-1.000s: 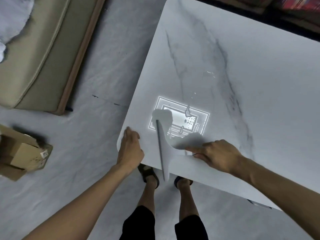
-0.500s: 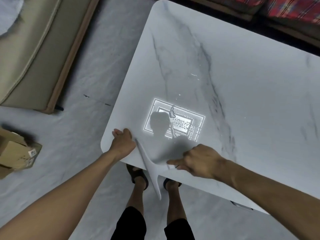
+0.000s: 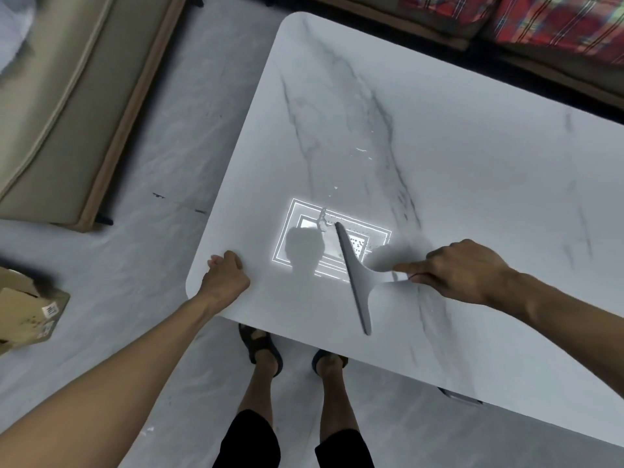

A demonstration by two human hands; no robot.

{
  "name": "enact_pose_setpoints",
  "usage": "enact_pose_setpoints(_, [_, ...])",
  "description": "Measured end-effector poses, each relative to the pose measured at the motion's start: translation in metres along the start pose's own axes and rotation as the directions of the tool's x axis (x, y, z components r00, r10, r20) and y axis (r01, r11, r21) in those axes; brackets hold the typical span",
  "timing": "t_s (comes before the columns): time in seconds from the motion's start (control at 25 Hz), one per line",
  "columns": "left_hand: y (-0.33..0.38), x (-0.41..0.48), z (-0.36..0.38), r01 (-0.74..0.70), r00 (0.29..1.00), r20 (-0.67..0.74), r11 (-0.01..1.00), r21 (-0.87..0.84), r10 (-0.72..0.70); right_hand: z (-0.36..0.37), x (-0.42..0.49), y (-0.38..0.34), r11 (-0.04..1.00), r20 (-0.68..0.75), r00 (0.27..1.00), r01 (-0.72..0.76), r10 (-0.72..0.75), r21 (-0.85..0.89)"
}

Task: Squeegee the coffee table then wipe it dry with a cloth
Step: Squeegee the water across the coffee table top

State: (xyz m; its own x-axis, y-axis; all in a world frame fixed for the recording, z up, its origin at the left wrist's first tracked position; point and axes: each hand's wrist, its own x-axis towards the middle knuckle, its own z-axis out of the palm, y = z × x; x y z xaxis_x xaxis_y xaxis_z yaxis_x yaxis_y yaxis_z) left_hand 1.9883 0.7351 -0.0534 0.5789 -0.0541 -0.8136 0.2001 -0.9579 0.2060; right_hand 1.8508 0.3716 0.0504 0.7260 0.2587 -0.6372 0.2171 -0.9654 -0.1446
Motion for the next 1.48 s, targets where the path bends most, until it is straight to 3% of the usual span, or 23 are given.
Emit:
enact_pose_setpoints(0.12, [-0.016,-0.009,-0.009,-0.009,0.970,-0.242,0.983,-0.183,-0.037,-0.002,0.002,-0.022,0.996,-0.191,0.978,0.070,-0.081,-0.063])
enact_pose_setpoints(0.16, [-0.023,-0.012,-0.015,-0.016,0.946,-0.319,0.970,-0.243,-0.065,-0.003,0.013,-0.042,0.989,-0.201,0.968,0.141,-0.148,-0.047])
enact_pose_setpoints(0.24, [-0.039,-0.014,-0.026,-0.060,0.899,-0.430,0.950,-0.306,-0.082,-0.001,0.051,-0.094,0.960,-0.087,0.959,0.276,-0.271,0.055])
enact_pose_setpoints(0.32, [-0.058,-0.012,-0.040,-0.070,0.868,-0.483,0.935,-0.347,-0.114,-0.008,0.099,-0.146,0.946,-0.010,0.952,0.306,-0.306,0.107])
enact_pose_setpoints(0.4, [-0.076,-0.005,-0.049,-0.080,0.847,-0.516,0.929,-0.362,-0.129,-0.012,0.143,-0.180,0.938,-0.058,0.943,0.332,-0.328,0.096])
enact_pose_setpoints(0.56, [-0.092,0.002,-0.050,-0.108,0.842,-0.534,0.946,-0.306,-0.077,-0.016,0.180,-0.181,0.950,-0.065,0.951,0.307,-0.303,0.053])
enact_pose_setpoints(0.72, [-0.075,0.003,-0.030,-0.176,0.937,-0.332,0.967,-0.185,0.107,-0.022,0.148,-0.118,0.982,-0.135,0.988,0.101,-0.080,0.158])
enact_pose_setpoints(0.92, [-0.040,0.015,-0.008,-0.340,0.933,-0.117,0.940,0.023,0.341,0.010,0.074,-0.045,0.933,-0.119,0.953,-0.240,0.279,0.267])
enact_pose_setpoints(1.04, [-0.017,0.018,-0.002,-0.366,0.931,0.040,0.925,0.106,0.364,0.025,0.021,-0.018,0.856,-0.059,0.892,-0.409,0.448,0.317])
enact_pose_setpoints(1.2, [-0.005,0.021,-0.010,-0.306,0.936,0.223,0.943,0.128,0.273,0.012,-0.025,-0.010,0.770,0.027,0.816,-0.555,0.577,0.315])
enact_pose_setpoints(1.32, [-0.004,0.021,-0.018,-0.287,0.926,0.282,0.953,0.094,0.251,-0.001,-0.017,-0.029,0.834,-0.019,0.872,-0.461,0.489,0.303])
enact_pose_setpoints(1.48, [-0.005,0.018,-0.026,-0.269,0.930,0.273,0.962,0.056,0.244,0.010,0.043,-0.104,0.972,-0.015,0.995,-0.094,0.100,0.213])
